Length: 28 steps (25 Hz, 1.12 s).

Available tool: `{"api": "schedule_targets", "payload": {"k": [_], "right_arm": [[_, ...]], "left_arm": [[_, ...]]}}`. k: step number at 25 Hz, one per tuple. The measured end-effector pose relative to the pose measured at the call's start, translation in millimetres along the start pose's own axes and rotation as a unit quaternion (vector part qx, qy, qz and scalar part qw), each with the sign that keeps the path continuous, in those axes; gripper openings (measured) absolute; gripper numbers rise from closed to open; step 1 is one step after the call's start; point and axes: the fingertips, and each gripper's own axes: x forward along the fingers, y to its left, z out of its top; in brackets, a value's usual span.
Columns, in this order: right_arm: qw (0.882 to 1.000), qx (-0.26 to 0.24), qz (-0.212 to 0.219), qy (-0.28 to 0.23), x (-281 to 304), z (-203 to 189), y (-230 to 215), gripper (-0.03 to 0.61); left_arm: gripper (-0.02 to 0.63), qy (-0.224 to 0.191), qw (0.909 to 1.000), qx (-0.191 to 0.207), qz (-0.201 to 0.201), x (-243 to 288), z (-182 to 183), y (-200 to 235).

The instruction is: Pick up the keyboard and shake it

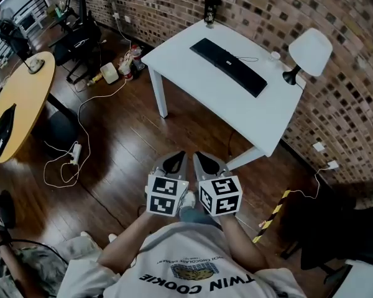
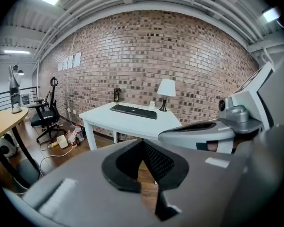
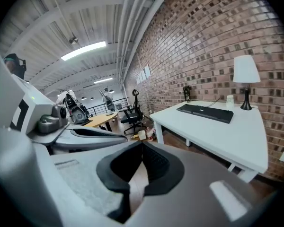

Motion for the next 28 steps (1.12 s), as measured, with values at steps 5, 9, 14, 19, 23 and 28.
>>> {"api": "schedule_targets", "payload": {"k": [5,9,14,19,23,28], "right_arm": [[1.0,0.007,-0.001,-0.01,39,31,-38,0.002],[1.0,0.008,-0.004,-0.015,57,49,-63,0.002],[1.0,0.011,-0.009,-0.025,79,66,-84,0.002],[0.999,0.011,-0.026,-0.025,102,80,-104,0.002],[0.998,0.014,-0.048,-0.029,132,94,-122,0.002],[0.995,0.033,-0.085,-0.027,173,108,-146,0.002]], "left_arm": [[0.006,-0.004,1.0,0.0,0.006,50,32,21],[0.006,-0.015,0.9997,0.019,0.009,77,61,30],[0.006,-0.016,0.9993,0.035,0.007,108,78,45],[0.006,-0.01,0.9987,0.048,-0.013,140,92,54],[0.006,-0.005,0.9976,0.057,-0.039,174,102,70],[0.006,0.003,0.9947,0.067,-0.078,216,119,97]]}}
